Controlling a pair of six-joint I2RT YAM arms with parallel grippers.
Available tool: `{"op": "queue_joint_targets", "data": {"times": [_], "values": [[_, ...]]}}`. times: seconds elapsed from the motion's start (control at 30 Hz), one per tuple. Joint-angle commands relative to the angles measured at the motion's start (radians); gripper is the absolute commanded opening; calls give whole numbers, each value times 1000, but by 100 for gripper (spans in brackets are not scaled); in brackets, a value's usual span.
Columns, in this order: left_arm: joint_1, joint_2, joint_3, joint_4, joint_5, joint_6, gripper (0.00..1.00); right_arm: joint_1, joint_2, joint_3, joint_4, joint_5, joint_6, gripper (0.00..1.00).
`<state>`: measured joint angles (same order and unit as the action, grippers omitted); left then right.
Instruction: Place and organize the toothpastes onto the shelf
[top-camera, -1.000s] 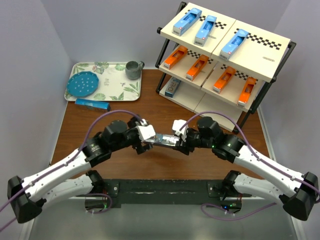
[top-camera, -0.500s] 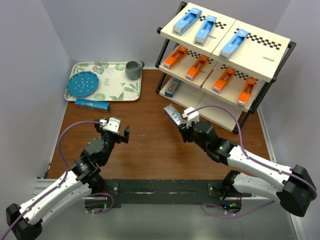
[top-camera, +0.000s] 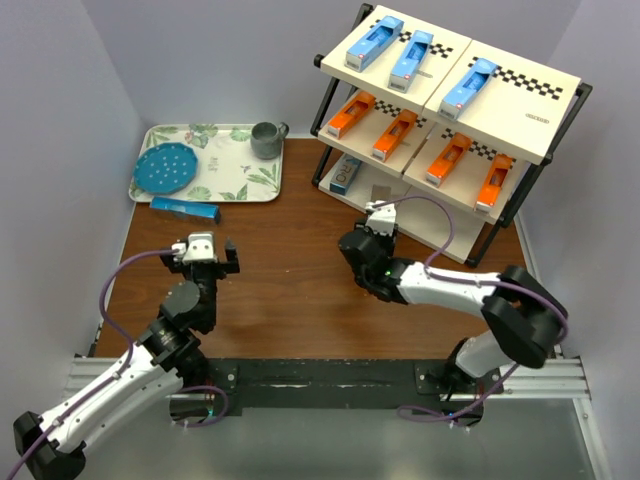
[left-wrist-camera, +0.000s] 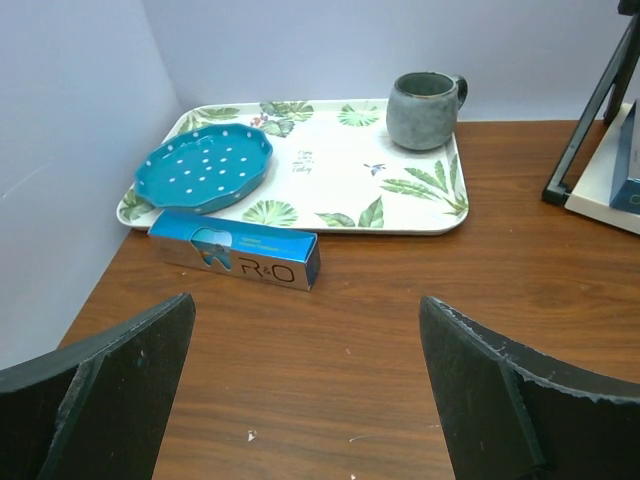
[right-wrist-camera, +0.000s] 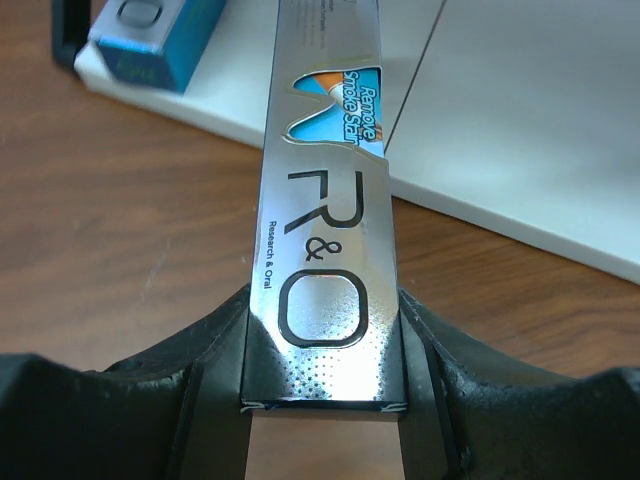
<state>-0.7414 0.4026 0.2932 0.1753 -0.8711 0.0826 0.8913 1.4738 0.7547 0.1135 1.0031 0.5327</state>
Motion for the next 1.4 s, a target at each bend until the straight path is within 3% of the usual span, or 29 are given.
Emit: {"op": "queue_joint_targets", "data": {"times": [0.0, 0.23, 0.43, 0.57, 0.67, 0.7, 0.8, 1.03, 1.27, 1.37], "values": [[5, -19, -19, 75, -52, 14, 100, 8, 129, 168, -171, 279, 401, 29], [5, -48, -31, 72, -45, 17, 100, -15, 365, 406, -558, 362, 810, 29], [4, -45, -32, 67, -29, 9, 100, -52, 451, 489, -658, 355, 885, 29], [5, -42, -34, 69, -16, 6, 100, -86, 436, 415, -472, 321, 709, 29], [5, -39, -32, 69, -11, 5, 100, -109, 393, 289, -23, 234, 440, 30], [5, -39, -32, 69, -9, 6, 100, -115, 385, 261, 59, 206, 323, 30], [5, -39, -32, 67, -6, 6, 100, -140, 390, 215, 234, 121, 178, 31], [5, -39, -32, 66, -6, 8, 100, -172, 428, 264, 264, 78, 104, 33], [5, -35, -34, 64, -5, 8, 100, -204, 483, 388, 33, 109, 233, 41], [5, -27, -34, 64, -3, 8, 100, -215, 503, 428, -33, 112, 291, 51]]}}
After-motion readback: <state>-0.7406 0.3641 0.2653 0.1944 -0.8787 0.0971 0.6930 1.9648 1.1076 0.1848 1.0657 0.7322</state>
